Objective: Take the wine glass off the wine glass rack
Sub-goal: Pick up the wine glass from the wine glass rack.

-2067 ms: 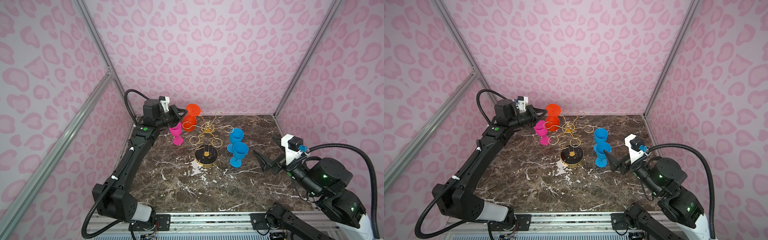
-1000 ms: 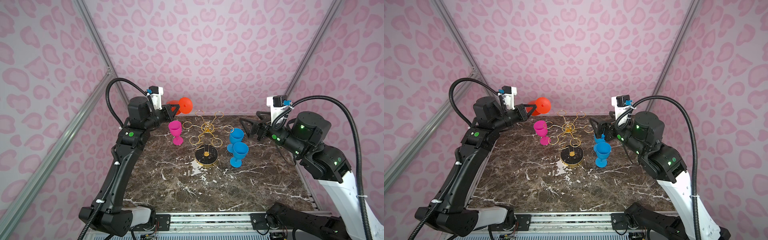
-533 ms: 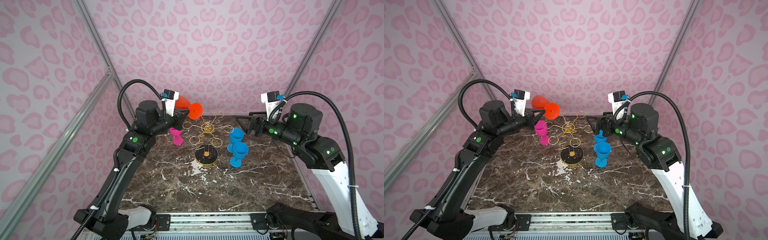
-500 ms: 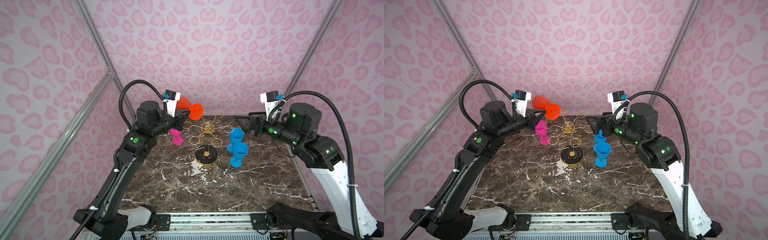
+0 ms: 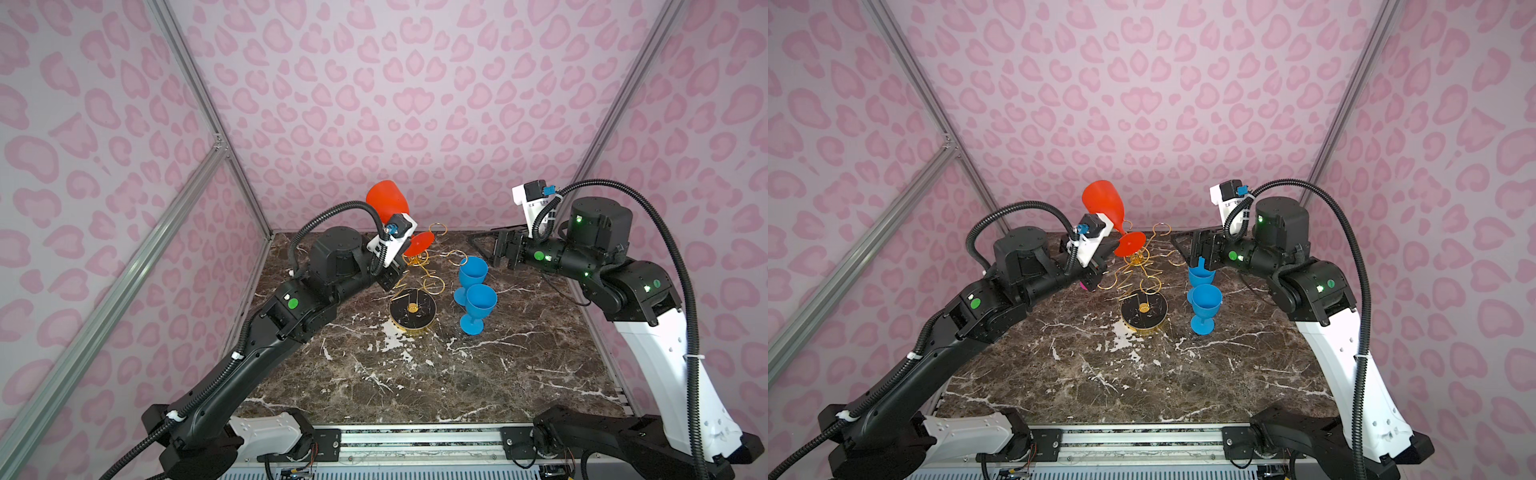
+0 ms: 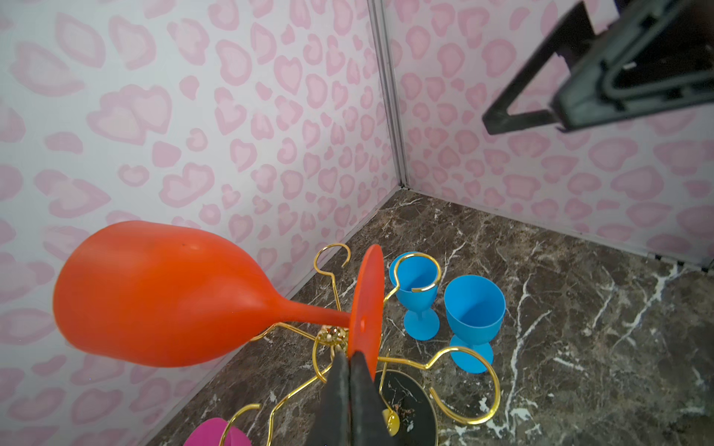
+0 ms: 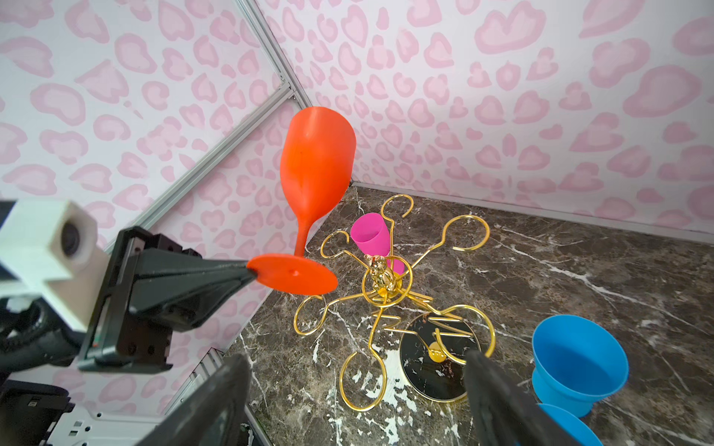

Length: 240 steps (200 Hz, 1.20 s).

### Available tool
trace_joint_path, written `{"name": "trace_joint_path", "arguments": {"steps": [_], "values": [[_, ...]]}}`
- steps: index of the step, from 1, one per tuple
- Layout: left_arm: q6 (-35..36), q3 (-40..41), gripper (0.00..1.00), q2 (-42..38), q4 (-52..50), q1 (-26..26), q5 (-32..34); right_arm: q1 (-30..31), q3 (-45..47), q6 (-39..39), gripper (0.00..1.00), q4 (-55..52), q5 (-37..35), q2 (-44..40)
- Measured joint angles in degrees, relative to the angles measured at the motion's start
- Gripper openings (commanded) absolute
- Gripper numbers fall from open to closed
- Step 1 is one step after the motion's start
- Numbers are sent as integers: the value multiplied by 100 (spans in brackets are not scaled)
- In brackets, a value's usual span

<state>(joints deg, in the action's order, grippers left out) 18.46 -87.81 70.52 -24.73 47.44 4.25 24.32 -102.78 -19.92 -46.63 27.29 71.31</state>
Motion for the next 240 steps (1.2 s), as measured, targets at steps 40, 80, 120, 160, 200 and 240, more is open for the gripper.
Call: {"name": "trace_joint_path", "arguments": {"steps": [40, 80, 120, 160, 200, 240], "values": [[1158, 166, 4, 13, 197, 789, 839, -127, -61, -57, 80, -87, 282, 96], [2046, 350, 4, 118, 562, 1390, 1462, -144, -39, -166, 70, -140, 579, 197], [2645, 404, 4, 245, 857, 1742, 1762, -111, 221, -267, 62, -74, 817, 164], [2929, 396, 3, 365, 999, 1945, 1856, 42, 498, -330, 50, 52, 879, 76], [3021, 352, 4, 463, 1010, 2059, 1867, 153, 540, -339, 39, 188, 901, 74], [3082, 317, 4, 511, 1012, 2122, 1869, 195, 688, -343, 31, 262, 898, 72]]}}
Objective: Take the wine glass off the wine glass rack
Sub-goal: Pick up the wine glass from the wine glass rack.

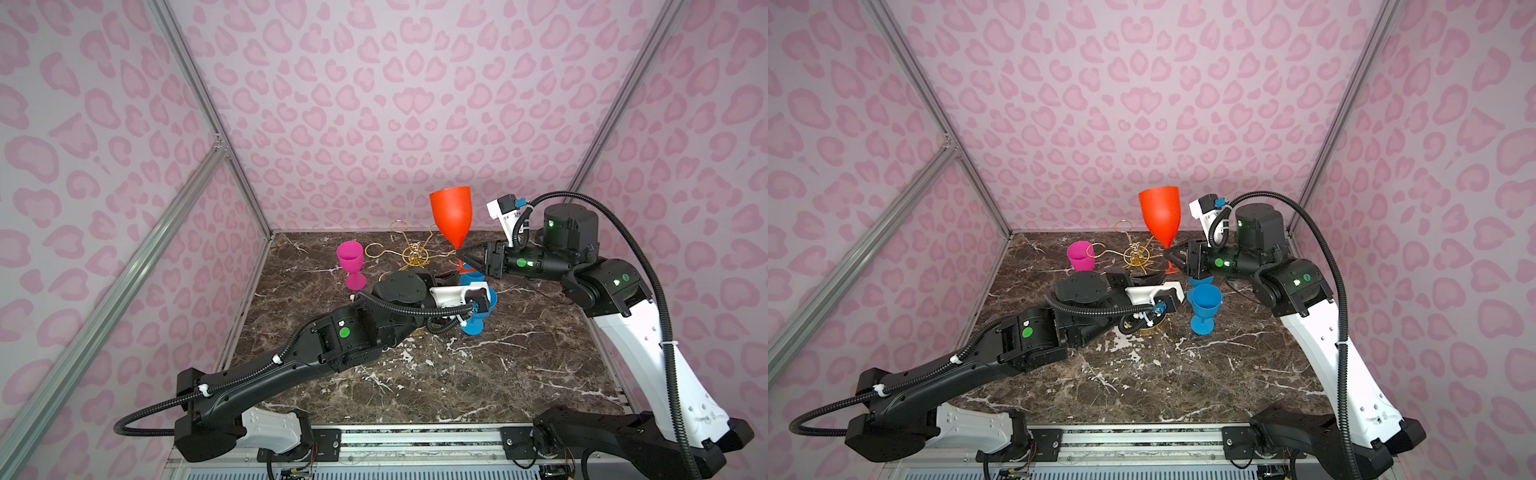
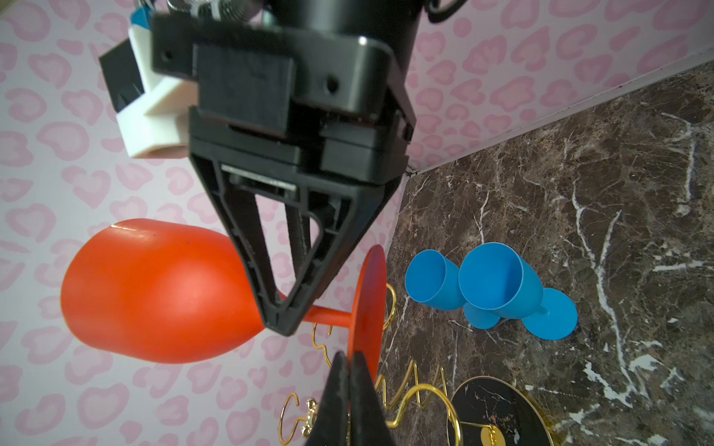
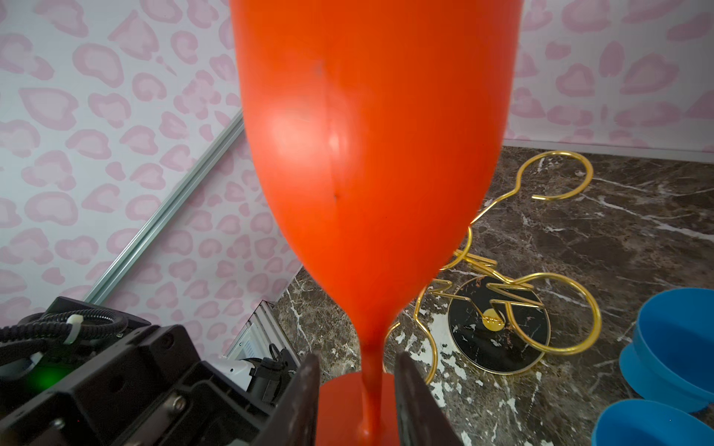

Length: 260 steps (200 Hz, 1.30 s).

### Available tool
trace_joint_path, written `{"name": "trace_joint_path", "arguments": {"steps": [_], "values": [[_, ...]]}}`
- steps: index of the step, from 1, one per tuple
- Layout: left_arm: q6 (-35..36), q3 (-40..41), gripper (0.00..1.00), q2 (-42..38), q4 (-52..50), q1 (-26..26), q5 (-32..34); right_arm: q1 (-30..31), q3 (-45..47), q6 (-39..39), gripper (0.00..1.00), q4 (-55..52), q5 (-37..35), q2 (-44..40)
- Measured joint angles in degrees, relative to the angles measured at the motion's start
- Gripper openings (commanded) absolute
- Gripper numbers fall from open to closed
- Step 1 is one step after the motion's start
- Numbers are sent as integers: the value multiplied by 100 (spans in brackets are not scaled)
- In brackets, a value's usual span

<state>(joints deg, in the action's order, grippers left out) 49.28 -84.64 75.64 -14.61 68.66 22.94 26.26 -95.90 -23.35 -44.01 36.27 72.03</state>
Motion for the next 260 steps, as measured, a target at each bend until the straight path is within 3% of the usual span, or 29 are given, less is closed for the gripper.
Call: {"name": "trace_joint_path", "arguments": {"steps": [177, 199, 225, 260], "values": [[260, -35, 3, 79, 13, 138, 149, 15, 326, -170, 0, 238, -11, -103], [284, -35, 17, 79, 13, 142, 149, 20, 345, -173, 0, 247, -28, -131], [278, -35, 41, 79, 15, 146, 140, 24, 354, -238, 0, 249, -28, -144], [131, -7, 52, 61, 22, 146, 212, 24, 367, -234, 0, 249, -63, -149]]}}
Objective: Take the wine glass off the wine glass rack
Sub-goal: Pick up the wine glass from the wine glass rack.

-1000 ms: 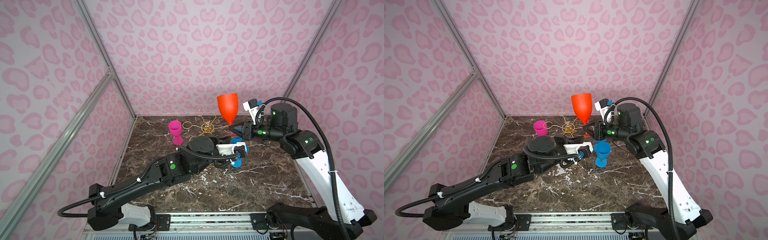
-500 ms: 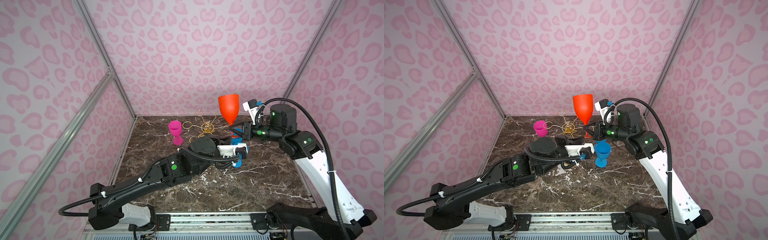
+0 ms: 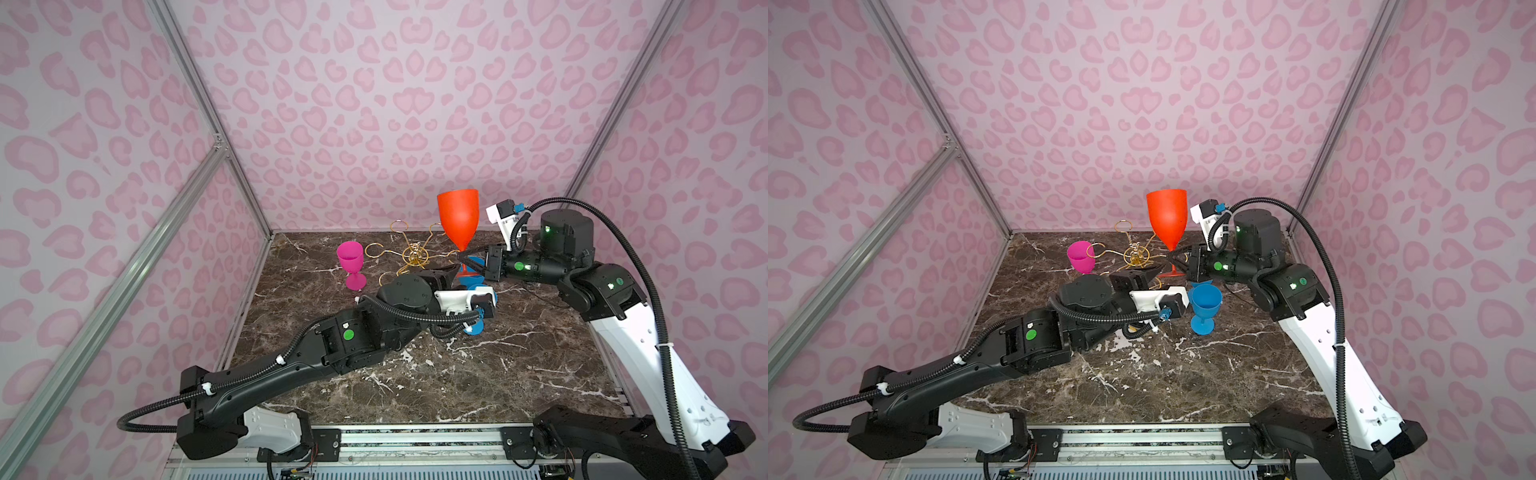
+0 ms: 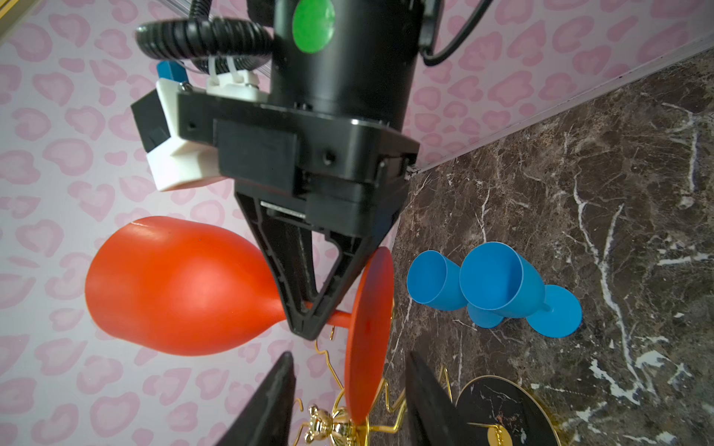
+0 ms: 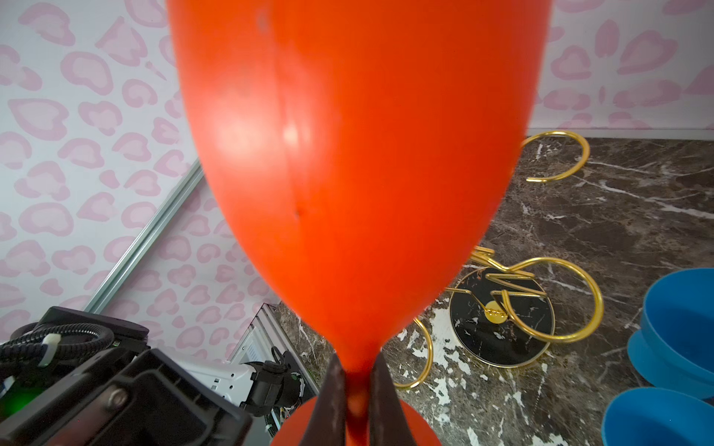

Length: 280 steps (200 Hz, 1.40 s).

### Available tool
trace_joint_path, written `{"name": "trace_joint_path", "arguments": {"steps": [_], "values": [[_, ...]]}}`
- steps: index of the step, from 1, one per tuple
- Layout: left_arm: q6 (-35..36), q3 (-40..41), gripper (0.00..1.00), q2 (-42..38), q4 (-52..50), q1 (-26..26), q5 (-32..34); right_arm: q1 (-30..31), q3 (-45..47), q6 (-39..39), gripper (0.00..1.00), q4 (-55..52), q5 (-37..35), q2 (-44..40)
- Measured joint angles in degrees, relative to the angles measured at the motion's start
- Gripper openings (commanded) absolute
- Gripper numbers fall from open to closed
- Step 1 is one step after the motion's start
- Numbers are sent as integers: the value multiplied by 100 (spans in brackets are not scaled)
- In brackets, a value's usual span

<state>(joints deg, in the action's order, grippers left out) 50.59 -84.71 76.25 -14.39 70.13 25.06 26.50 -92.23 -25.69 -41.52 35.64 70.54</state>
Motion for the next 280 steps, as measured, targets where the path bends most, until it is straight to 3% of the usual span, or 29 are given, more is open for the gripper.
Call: {"name": "trace_joint_path", "arguments": {"steps": [35, 77, 130, 183, 232, 280], "values": [[-682, 94, 58, -234, -9, -17, 199, -11, -28, 131, 0, -50, -101, -9], [-2944, -225, 64, -616, -337, -544, 48, -28, -2, 605, 0, -157, -306, -164], [-6728, -275, 64, -1139, -474, -2138, -1749, -26, 264, 1602, 0, -299, -501, -501], [-9864, -31, 62, -929, -17, -3215, -3941, 7, 546, 2632, 0, -557, -579, -833], [-11068, 238, 60, -863, 114, -3383, -4848, 223, 640, 3523, 0, -1038, -632, -929], [-11416, 282, 58, -662, 96, -3438, -5359, 503, 645, 4107, 0, -1375, -796, -918]]}}
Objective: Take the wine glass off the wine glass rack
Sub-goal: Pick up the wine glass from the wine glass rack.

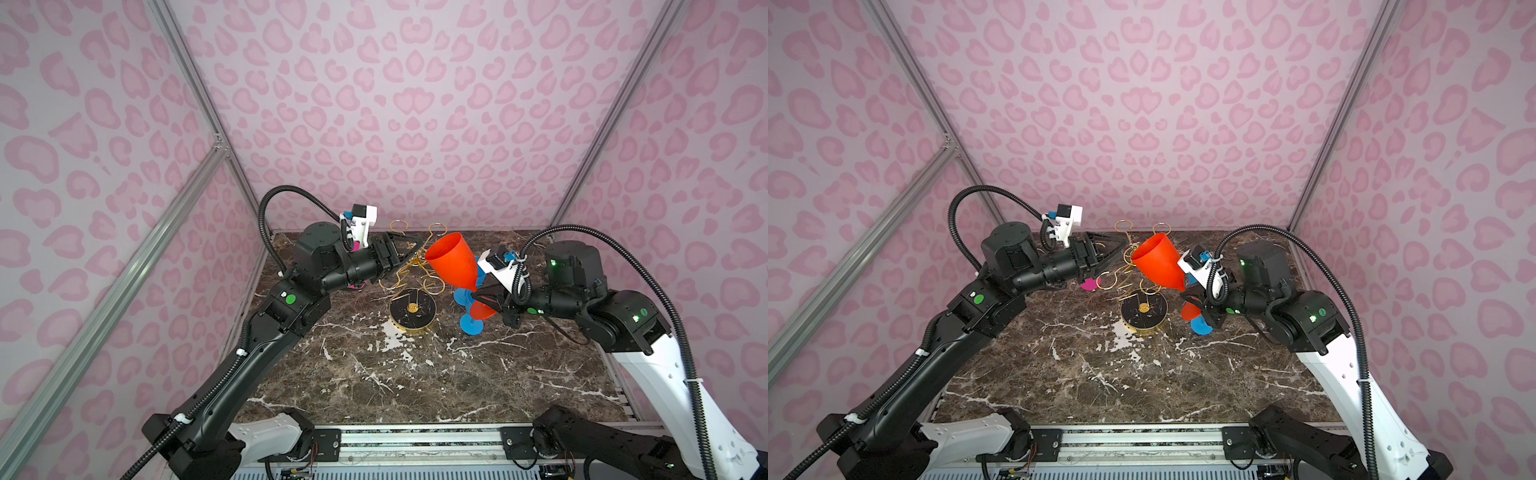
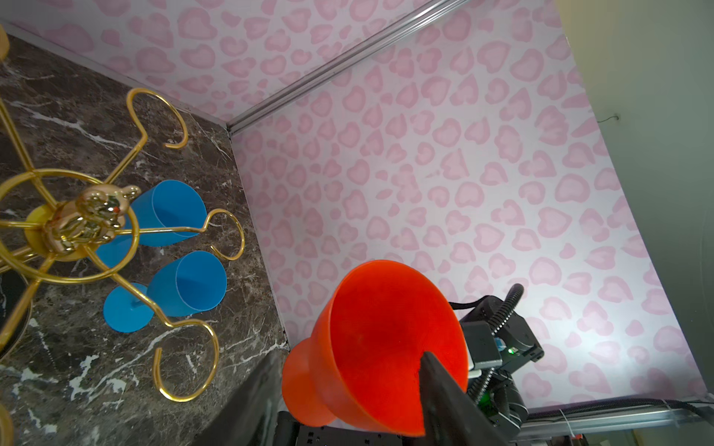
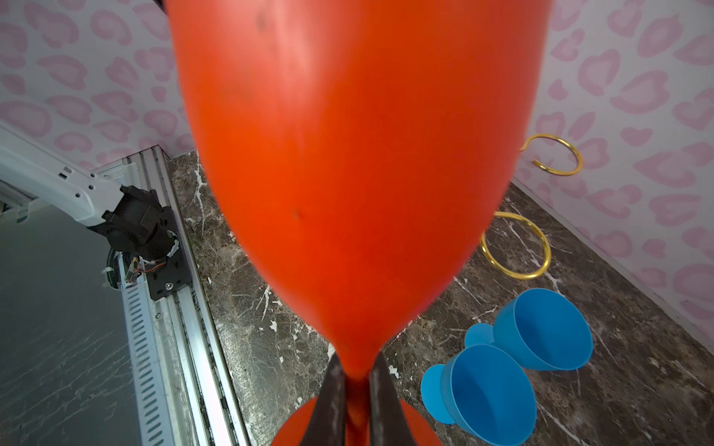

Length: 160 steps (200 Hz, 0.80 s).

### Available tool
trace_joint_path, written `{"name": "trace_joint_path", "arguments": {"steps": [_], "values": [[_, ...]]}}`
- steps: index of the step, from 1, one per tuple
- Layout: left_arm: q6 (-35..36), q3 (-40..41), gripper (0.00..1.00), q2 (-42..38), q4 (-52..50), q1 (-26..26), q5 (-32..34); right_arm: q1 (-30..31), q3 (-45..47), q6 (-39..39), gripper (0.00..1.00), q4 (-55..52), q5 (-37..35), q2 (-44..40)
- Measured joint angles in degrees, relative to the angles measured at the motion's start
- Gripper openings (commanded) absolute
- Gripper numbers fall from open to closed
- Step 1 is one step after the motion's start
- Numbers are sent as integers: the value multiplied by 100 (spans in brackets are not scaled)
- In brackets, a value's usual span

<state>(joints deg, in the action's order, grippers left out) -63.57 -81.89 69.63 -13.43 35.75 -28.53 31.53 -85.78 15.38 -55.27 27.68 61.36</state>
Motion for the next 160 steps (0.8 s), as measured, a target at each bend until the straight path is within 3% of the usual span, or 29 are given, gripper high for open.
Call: {"name": "trace_joint_path", "arguments": {"steps": [58, 91, 120, 125, 160], "values": [[-127, 210, 53, 140, -46, 0, -483, 162, 2, 332, 0, -179, -229, 28], [-125, 262, 39, 188, -46, 0, -693, 227, 2, 439, 0, -219, -328, 63], [-118, 317, 37, 236, -57, 0, -887, 293, -13, 531, 0, -376, -372, 140], [-101, 330, 32, 238, -63, 0, -907, 297, -17, 544, 0, -398, -372, 151], [28, 343, 22, 247, -170, 0, -966, 326, -103, 629, 0, -474, -393, 221]]}}
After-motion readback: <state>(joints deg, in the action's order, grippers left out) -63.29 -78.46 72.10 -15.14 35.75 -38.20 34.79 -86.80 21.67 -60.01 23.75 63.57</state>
